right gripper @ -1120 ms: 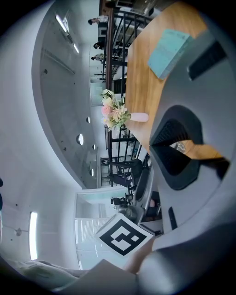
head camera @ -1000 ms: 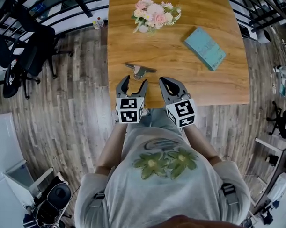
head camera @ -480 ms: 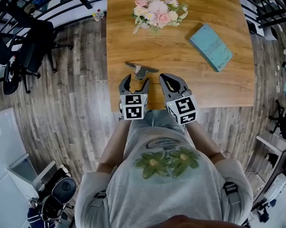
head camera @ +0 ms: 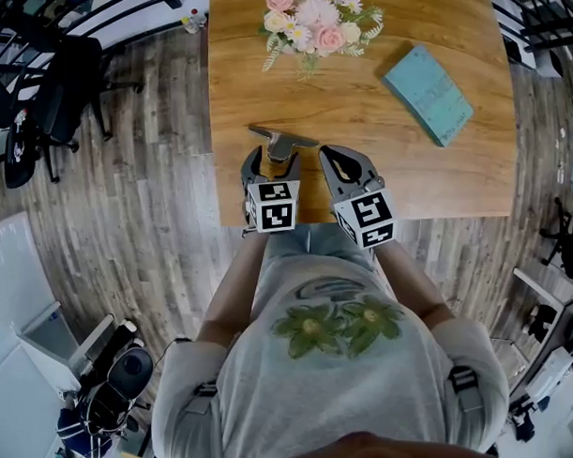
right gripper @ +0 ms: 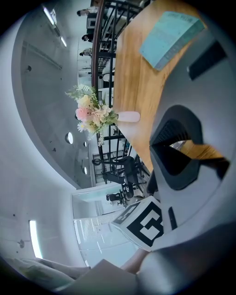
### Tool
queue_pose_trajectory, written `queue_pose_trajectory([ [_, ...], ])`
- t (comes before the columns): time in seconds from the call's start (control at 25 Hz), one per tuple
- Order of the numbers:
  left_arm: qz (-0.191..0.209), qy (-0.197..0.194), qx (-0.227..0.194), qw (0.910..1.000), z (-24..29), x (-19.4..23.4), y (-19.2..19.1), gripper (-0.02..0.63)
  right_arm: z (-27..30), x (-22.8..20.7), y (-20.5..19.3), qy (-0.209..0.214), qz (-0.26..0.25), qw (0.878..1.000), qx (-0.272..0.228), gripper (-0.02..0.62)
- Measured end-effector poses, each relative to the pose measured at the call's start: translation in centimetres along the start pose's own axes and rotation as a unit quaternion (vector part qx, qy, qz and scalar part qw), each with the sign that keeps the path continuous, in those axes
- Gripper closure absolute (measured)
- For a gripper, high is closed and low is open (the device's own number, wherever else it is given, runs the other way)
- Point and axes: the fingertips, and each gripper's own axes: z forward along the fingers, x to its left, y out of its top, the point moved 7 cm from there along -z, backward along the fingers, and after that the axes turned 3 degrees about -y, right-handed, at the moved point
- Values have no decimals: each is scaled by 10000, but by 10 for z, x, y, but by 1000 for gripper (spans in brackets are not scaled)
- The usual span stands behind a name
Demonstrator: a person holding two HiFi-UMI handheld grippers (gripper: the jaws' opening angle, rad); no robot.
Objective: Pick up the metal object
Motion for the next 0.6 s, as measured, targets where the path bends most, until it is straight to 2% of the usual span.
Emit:
queue_pose_trajectory([
  [0.6,-49,86,444,9990,37,7,-14,282,16,-4,-8,150,46,9997,187,589],
])
